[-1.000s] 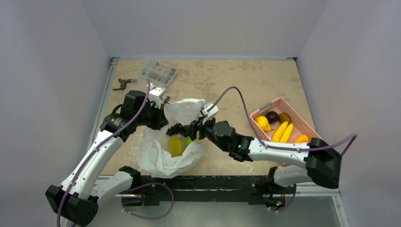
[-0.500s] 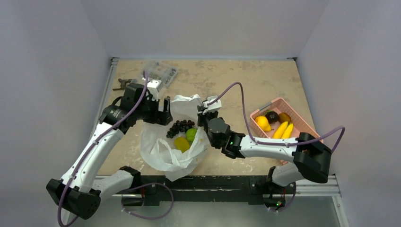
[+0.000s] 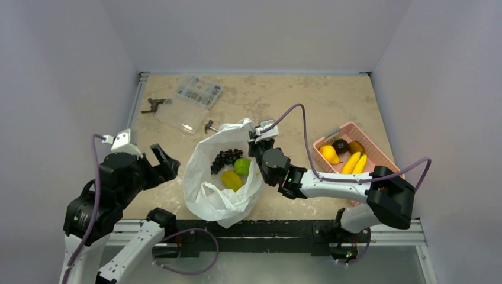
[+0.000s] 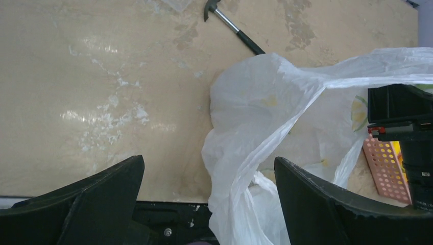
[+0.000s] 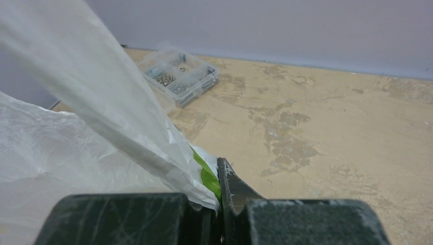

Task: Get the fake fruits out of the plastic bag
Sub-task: Adjust the plastic bag at the center of the board, then take out the fake fruit from the plastic bag.

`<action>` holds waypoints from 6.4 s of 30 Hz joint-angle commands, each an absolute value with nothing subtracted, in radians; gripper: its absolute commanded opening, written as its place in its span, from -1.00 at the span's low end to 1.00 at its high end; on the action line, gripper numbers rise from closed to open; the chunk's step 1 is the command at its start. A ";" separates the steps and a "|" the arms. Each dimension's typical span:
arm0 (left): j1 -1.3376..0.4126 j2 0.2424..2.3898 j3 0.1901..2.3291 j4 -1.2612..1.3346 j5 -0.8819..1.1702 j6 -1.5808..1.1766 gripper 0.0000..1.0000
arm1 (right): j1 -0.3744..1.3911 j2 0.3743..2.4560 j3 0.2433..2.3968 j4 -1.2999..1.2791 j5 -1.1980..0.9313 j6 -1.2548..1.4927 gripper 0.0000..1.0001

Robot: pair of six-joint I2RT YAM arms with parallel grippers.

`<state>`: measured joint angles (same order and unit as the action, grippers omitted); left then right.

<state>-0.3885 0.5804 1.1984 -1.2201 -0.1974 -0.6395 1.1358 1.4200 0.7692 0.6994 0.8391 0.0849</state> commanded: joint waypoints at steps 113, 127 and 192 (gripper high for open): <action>-0.337 0.801 0.799 -0.789 0.765 -0.558 -1.00 | 0.992 0.979 0.968 -0.410 0.470 0.231 0.97; -0.338 1.052 0.814 -0.674 0.877 -0.431 -1.00 | 1.137 0.948 0.996 -0.234 -0.282 0.218 0.38; -0.687 1.033 0.333 -0.274 0.136 -0.971 -1.00 | 1.045 1.579 0.668 0.638 0.465 0.490 0.12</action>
